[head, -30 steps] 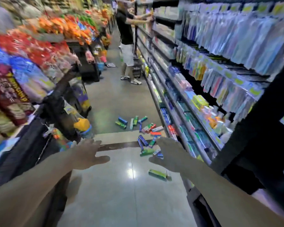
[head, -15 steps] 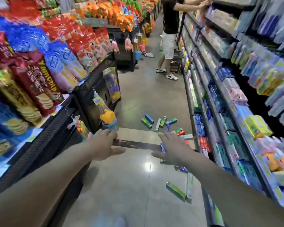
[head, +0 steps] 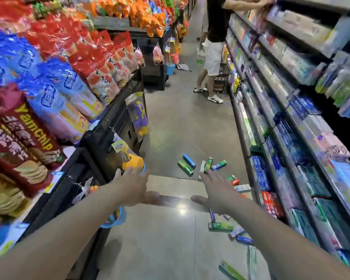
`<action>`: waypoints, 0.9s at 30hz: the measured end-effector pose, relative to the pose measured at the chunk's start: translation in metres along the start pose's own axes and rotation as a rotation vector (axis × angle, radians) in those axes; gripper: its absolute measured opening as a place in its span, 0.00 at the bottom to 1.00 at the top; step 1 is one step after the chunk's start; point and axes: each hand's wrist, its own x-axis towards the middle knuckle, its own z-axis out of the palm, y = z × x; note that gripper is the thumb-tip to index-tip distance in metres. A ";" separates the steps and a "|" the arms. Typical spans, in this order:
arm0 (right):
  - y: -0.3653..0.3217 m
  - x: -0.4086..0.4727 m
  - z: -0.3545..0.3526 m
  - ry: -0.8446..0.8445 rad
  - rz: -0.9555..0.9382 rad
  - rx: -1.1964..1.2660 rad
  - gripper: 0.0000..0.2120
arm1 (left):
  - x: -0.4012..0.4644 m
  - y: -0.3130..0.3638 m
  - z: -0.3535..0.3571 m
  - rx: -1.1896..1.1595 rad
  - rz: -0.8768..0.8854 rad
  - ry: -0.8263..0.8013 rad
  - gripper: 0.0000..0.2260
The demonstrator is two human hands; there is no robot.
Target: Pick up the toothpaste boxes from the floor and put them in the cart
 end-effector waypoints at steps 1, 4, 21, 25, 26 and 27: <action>0.000 0.013 -0.004 -0.004 0.001 -0.005 0.45 | 0.014 -0.006 -0.006 -0.011 0.002 0.007 0.38; 0.008 0.059 -0.016 -0.003 0.015 -0.015 0.43 | 0.065 -0.020 -0.022 -0.019 0.019 0.034 0.38; 0.149 0.378 -0.119 -0.114 0.058 0.013 0.42 | 0.393 -0.029 -0.171 -0.008 0.025 -0.073 0.42; 0.171 0.433 -0.134 -0.132 0.081 0.018 0.42 | 0.460 -0.032 -0.196 0.037 0.054 -0.093 0.42; 0.175 0.448 -0.135 -0.130 0.101 0.025 0.42 | 0.478 -0.034 -0.202 0.043 0.065 -0.095 0.42; 0.180 0.462 -0.137 -0.125 0.121 0.032 0.41 | 0.496 -0.036 -0.206 0.045 0.075 -0.097 0.41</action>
